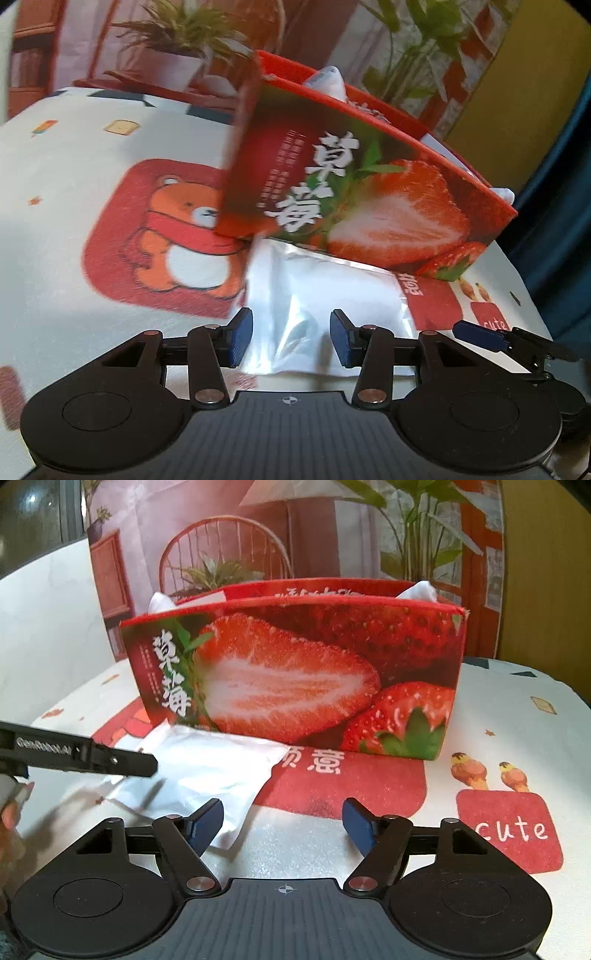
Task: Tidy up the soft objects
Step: 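Move the left tool down to the white plastic bag of green cable, then close the left tool on the plastic bag and lift it, then carry the bag over the red box and lower it inside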
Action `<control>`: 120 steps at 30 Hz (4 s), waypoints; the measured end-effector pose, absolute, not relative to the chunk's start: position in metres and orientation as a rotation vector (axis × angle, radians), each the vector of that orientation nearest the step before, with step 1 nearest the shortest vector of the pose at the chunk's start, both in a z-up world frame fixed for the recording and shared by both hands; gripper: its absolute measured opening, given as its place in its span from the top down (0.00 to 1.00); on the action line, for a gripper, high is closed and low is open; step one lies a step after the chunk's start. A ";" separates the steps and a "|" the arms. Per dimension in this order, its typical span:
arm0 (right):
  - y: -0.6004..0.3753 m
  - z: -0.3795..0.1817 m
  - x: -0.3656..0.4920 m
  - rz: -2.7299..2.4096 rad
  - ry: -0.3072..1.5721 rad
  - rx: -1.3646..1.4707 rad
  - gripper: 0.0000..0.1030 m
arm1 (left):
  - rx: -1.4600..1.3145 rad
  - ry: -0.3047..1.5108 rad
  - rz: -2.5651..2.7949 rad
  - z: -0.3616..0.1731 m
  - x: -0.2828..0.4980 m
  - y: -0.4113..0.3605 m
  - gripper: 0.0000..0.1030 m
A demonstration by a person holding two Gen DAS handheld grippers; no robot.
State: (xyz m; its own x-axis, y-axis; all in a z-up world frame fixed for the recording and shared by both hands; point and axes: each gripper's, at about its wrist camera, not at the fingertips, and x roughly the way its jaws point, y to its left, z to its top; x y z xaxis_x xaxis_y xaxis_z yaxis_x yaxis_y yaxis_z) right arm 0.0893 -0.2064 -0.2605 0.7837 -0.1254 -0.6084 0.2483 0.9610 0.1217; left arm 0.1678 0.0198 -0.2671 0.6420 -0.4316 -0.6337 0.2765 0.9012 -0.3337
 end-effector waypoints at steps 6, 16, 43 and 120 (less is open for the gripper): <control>-0.183 -0.265 0.096 -0.137 0.667 0.055 0.29 | -0.253 0.728 -0.340 -0.262 0.164 0.042 0.53; -0.175 -0.269 0.104 -0.143 0.704 -0.001 0.17 | -0.173 0.658 -0.295 -0.255 0.162 0.039 0.47; -0.178 -0.254 0.142 -0.112 0.597 -0.114 0.51 | -0.332 0.485 -0.177 -0.232 0.161 0.086 0.28; -0.223 -0.211 0.104 -0.154 0.376 0.077 0.88 | 0.000 0.377 -0.662 -0.201 0.176 -0.008 0.74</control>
State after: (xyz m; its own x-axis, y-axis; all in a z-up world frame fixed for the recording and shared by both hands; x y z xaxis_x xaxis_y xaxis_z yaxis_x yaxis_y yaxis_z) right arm 0.1039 -0.2227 -0.2105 0.9187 -0.1356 -0.3710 0.1641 0.9854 0.0460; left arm 0.1763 -0.0078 -0.2007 0.7240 -0.5994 -0.3413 0.5995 0.7916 -0.1185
